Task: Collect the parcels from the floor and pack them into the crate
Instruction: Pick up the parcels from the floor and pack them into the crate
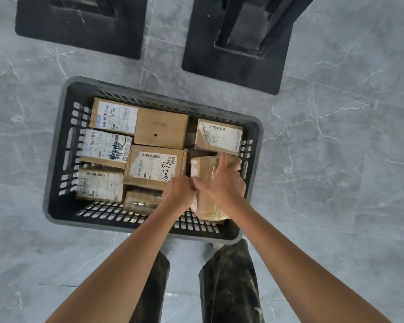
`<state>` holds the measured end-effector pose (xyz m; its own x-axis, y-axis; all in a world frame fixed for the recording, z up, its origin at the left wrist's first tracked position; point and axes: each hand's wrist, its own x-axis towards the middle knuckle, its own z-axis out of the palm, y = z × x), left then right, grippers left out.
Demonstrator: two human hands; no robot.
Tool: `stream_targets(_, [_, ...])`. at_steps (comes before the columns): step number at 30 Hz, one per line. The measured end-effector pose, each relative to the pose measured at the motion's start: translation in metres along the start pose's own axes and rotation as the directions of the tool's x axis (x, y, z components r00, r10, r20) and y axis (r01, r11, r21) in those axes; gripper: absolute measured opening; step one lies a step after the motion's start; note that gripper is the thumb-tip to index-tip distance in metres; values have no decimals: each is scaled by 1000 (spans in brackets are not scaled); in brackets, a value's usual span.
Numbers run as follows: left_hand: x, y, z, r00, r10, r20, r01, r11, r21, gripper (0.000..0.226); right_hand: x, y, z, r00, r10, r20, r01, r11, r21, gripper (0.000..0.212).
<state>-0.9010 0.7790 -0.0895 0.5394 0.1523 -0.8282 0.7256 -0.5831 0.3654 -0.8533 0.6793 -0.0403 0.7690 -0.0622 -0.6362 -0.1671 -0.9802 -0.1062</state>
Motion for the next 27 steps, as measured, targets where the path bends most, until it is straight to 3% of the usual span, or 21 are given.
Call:
stream_targets(8, [-6,-18,-9,968,7,252,35,986,-162,31,9,-22,6,997,37,71,-32,997,-76,95])
stream_targets(11, [4,-22,-19,970,-43,239,105,962,-253,17,15,-6,-6,997,50,64,-53,998,39,92])
stream_targets(13, [8,-33,-32,969,-17,245,52,989,-135,14,19,12,-20,989,102,106,-121,975,189,93])
stream_targets(15, [6,-49,-42,958,26,286,-29,1000,5,23,22,30,-35,967,163,197,-229,895,383,88])
stream_targets(19, [-7,-66,-54,890,62,452,-80,997,20,63,23,46,-59,932,108,345,-297,774,559,85])
stream_targets(21, [-8,-67,-57,882,47,470,-71,997,33,82,19,40,-57,916,29,400,-268,786,558,84])
stream_targets(23, [-5,-67,-58,891,32,452,-68,996,63,87,12,27,-42,895,-16,445,-233,834,500,84])
stream_targets(27, [-3,-66,-52,931,-15,365,-9,998,65,88,-2,6,0,929,6,370,-148,923,356,97])
